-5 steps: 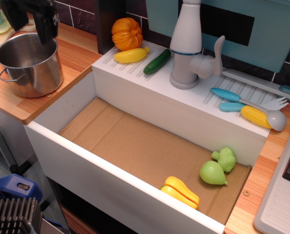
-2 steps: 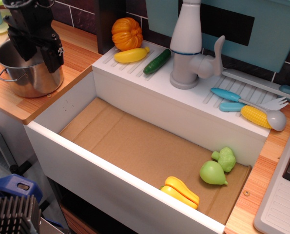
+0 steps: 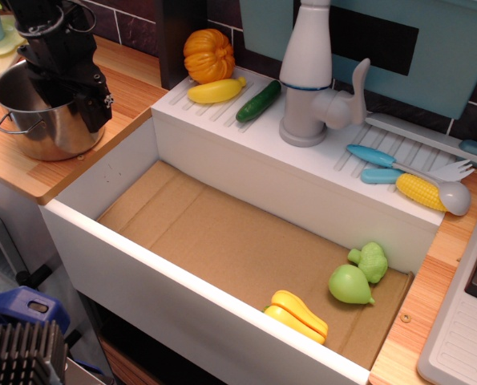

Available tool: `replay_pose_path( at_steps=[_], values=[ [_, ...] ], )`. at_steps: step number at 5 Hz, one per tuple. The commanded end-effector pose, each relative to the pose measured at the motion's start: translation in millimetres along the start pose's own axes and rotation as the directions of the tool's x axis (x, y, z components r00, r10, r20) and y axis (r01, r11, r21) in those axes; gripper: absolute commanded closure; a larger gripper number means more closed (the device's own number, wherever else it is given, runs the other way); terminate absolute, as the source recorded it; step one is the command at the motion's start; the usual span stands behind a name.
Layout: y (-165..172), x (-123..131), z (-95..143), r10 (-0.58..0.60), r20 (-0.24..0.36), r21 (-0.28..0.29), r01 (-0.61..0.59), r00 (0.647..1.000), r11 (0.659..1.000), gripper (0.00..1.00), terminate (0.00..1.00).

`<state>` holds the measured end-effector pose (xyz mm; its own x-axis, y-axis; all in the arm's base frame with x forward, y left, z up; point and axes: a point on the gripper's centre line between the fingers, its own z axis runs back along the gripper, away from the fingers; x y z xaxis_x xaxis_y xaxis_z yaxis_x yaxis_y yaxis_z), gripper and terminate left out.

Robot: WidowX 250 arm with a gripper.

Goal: Put pot or pan in sink

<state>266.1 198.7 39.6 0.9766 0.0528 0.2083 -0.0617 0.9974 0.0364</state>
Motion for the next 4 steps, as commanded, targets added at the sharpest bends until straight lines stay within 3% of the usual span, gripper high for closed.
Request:
replay_pose_path(
  at_steps=[1,4],
  values=[
    [2,6,2,0.006,0.023,0.003,-0.006,1.0,1.0,1.0,0.0],
    [-42,6,21,0.074,0.051,0.031,-0.075,0.996,0.997,1.0,0.0]
  ],
)
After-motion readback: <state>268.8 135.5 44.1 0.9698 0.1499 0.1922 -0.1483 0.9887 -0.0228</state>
